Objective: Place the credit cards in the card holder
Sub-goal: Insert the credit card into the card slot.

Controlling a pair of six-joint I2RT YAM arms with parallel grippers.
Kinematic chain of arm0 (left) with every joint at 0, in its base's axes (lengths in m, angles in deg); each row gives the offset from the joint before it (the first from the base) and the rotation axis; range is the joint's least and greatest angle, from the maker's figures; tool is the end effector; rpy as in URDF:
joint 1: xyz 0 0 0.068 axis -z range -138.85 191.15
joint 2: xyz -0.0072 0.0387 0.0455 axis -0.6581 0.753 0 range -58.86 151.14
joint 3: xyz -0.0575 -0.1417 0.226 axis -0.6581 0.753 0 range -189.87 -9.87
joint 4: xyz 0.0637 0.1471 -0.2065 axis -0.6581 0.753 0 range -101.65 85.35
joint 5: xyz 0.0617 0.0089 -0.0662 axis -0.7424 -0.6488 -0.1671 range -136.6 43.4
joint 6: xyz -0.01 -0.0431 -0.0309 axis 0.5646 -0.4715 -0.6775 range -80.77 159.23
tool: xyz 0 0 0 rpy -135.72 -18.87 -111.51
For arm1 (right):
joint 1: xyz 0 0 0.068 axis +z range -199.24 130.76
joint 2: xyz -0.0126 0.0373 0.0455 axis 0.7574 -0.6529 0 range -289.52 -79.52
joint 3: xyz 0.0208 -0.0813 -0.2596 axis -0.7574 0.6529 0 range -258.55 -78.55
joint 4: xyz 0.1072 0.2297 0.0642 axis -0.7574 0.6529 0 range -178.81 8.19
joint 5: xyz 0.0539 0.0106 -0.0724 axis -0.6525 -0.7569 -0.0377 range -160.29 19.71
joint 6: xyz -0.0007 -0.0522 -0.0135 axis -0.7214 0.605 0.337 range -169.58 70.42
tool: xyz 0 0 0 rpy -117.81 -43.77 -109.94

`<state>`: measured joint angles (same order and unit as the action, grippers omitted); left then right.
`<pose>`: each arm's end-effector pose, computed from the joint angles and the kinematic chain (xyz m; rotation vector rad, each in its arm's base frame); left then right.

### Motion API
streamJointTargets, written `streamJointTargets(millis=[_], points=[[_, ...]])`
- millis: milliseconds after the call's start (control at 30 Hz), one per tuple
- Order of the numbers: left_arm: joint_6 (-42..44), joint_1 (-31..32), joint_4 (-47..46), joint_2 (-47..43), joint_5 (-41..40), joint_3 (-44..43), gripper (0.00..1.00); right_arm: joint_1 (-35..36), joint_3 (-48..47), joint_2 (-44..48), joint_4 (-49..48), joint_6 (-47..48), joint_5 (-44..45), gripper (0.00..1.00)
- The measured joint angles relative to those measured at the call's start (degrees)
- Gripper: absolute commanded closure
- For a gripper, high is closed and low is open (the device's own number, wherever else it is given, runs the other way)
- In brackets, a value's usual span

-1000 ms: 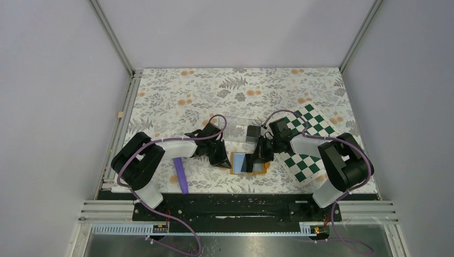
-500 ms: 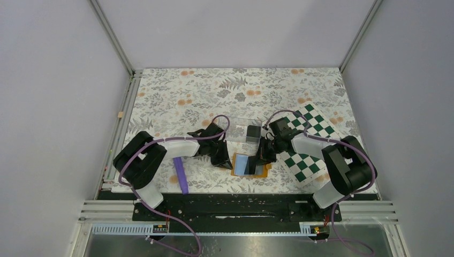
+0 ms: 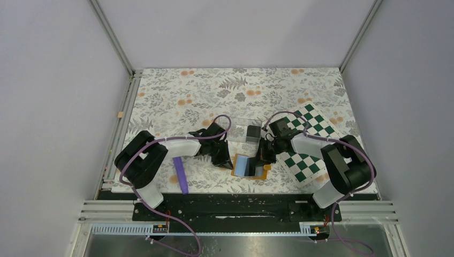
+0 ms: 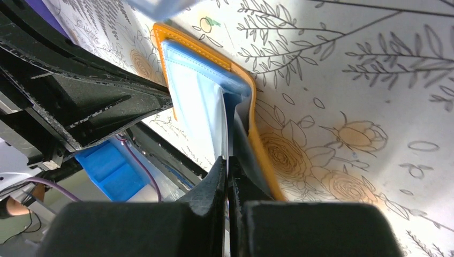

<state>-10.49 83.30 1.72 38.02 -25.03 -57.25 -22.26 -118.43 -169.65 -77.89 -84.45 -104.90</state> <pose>0.2175 -0.2145 0.1330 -0.0592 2.9472 -0.9007 0.2344 0.1419 0.1370 -0.0310 2.8148 1.1206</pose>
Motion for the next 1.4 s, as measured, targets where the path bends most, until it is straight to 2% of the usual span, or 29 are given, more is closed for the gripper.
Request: streamJointTargets(millis=[333,433,633,733,800,1133,1400], points=[[0.55,0.15,0.81,0.37,-0.04,-0.7,1.0,-0.02,-0.57,-2.62,-1.01,0.5,-4.07,1.0],[0.79,0.2,1.11,0.48,-0.04,-0.94,1.0,-0.02,-1.66,-3.72,0.02,0.55,-4.2,0.82],[0.63,0.5,0.96,0.48,-0.15,-1.01,1.0,0.11,-2.08,-4.22,3.98,0.85,-0.31,0.52],[0.35,0.81,0.72,0.48,-0.26,-1.01,1.0,0.46,-2.62,-2.19,7.19,1.22,2.29,0.41],[0.17,0.87,0.7,0.48,-0.35,-1.01,1.0,0.68,-3.26,-0.74,9.68,1.7,4.74,0.37],[-0.76,2.05,0.02,1.03,-0.35,-1.42,1.0,2.58,-7.76,-1.25,18.23,2.71,12.74,0.28],[-4.42,3.5,-5.31,3.06,1.42,-1.42,1.0,4.09,-9.29,-2.38,20.61,2.97,15.06,0.3]])
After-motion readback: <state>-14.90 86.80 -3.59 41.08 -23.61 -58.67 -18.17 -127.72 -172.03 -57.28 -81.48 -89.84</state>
